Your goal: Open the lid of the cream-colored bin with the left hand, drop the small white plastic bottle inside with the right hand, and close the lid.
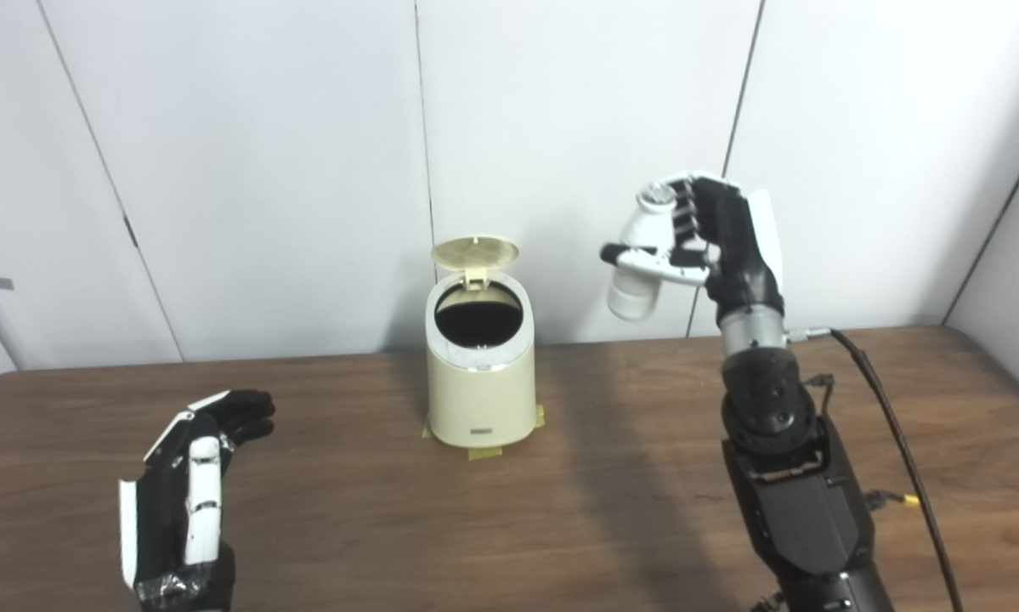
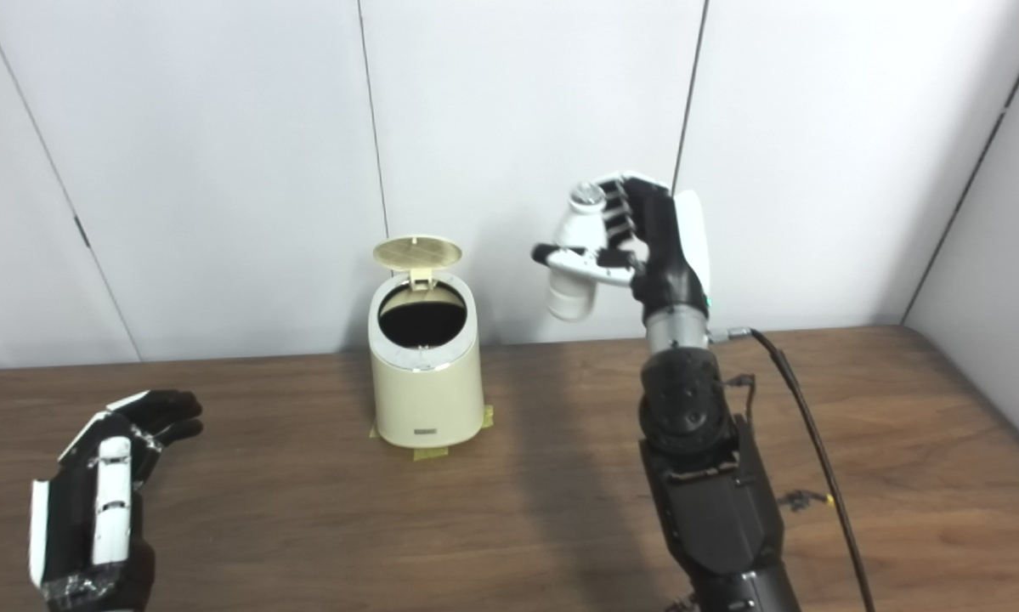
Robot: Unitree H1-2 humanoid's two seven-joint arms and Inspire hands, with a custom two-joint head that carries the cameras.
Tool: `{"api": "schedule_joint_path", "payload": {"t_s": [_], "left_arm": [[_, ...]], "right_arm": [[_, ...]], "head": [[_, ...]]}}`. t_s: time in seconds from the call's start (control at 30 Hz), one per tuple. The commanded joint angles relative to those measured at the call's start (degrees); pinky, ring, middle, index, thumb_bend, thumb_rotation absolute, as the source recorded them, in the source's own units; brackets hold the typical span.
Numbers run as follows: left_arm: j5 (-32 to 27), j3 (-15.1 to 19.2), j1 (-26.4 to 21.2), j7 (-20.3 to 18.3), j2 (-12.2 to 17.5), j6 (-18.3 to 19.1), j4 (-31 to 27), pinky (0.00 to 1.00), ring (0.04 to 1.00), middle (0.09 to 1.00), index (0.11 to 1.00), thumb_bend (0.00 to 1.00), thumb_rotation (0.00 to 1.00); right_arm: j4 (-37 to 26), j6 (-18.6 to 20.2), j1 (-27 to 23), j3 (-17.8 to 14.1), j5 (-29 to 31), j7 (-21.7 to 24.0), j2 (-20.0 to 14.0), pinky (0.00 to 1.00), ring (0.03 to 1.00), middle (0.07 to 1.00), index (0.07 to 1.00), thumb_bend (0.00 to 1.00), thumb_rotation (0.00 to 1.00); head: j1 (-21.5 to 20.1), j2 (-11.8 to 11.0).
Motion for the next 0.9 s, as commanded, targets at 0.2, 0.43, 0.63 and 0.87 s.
{"api": "schedule_joint_path", "payload": {"t_s": [0.2,0.43,0.63,0.87], "left_arm": [[0.8,-0.3,-2.2,0.2,-0.3,-0.7,-1.8,0.67,0.678,0.652,0.625,0.29,0.75],[1.2,-0.4,-2.4,0.7,-0.9,-1.5,-1.5,0.65,0.674,0.656,0.629,0.26,0.74],[1.8,-0.3,-2.8,1.0,-1.3,-2.0,-1.4,0.66,0.675,0.66,0.631,0.25,0.74],[2.5,-0.5,-2.9,1.5,-1.7,-2.5,-1.4,0.67,0.674,0.655,0.63,0.27,0.74]], "right_arm": [[-1.0,-4.1,-5.3,1.1,-0.2,0.5,1.4,0.32,0.402,0.483,0.476,0.53,0.0],[-0.8,-3.5,-7.1,2.7,-2.2,0.0,4.2,0.31,0.388,0.465,0.484,0.53,0.0],[0.4,-4.6,-8.0,3.6,-2.4,0.0,5.9,0.36,0.435,0.495,0.47,0.53,0.0],[2.8,-6.9,-7.4,4.8,-2.3,-0.1,7.2,0.4,0.473,0.513,0.453,0.53,0.0]], "head": [[0.4,-0.2],[1.0,-0.3],[1.6,-0.5],[2.3,-0.5]]}}
